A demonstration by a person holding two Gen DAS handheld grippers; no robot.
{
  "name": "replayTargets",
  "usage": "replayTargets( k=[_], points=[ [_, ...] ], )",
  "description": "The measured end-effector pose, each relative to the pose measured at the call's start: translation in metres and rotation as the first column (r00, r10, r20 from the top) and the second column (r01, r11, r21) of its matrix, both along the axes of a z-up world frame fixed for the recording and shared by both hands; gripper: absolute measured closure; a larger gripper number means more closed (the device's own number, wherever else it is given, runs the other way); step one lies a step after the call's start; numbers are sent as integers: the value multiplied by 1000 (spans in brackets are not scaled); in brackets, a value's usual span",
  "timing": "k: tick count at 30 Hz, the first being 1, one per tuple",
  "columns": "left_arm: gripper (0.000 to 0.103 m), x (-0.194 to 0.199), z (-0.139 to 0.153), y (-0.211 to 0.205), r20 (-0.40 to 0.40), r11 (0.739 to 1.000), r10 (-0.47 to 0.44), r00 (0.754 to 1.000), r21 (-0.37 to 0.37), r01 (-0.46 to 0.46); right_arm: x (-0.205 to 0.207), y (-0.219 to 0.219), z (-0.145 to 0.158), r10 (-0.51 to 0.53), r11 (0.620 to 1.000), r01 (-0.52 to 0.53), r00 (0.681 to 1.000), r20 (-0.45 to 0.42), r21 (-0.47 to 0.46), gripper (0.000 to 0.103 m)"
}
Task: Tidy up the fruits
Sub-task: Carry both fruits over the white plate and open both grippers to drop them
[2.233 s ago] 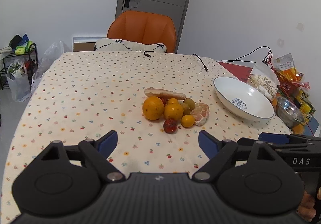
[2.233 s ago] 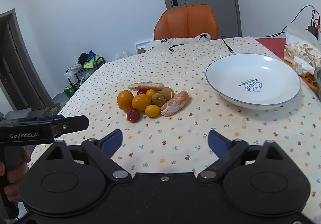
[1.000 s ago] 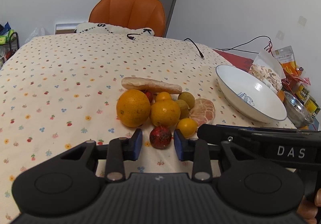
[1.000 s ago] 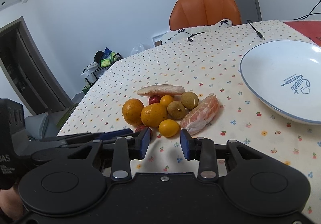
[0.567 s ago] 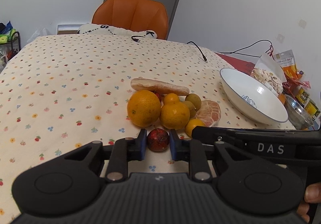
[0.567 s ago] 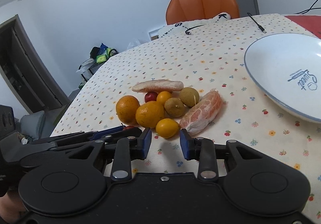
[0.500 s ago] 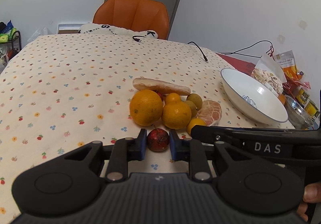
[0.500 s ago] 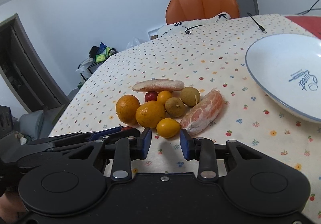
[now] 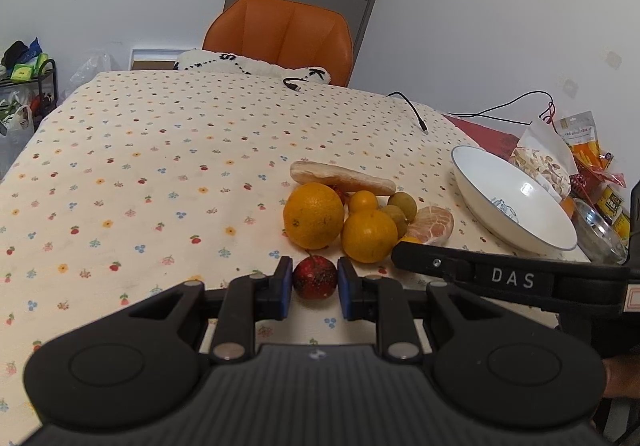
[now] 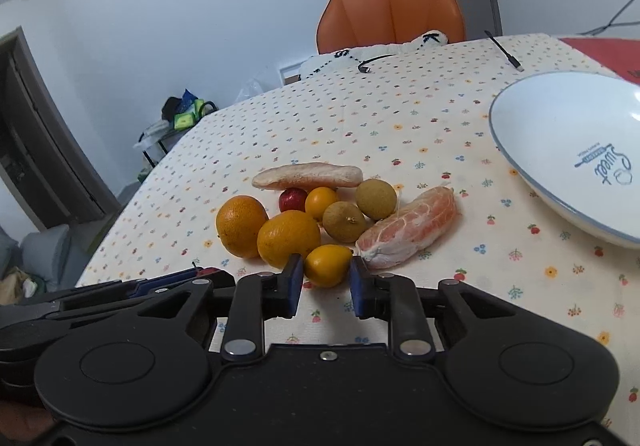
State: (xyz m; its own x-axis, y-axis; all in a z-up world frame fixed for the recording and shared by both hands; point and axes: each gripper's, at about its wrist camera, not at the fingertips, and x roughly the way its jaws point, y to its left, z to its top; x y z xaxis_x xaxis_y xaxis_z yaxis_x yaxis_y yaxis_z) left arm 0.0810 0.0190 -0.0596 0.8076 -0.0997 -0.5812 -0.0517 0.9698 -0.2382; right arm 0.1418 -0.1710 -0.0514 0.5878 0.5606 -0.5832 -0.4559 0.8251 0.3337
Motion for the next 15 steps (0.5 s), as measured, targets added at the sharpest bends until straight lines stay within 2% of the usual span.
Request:
replayTargets(
  k=[15],
  points=[
    [81,6,23,-24,58,999,-48,997,23,46,-16,-28,21,-9,999,5,998,65,53,80]
  ],
)
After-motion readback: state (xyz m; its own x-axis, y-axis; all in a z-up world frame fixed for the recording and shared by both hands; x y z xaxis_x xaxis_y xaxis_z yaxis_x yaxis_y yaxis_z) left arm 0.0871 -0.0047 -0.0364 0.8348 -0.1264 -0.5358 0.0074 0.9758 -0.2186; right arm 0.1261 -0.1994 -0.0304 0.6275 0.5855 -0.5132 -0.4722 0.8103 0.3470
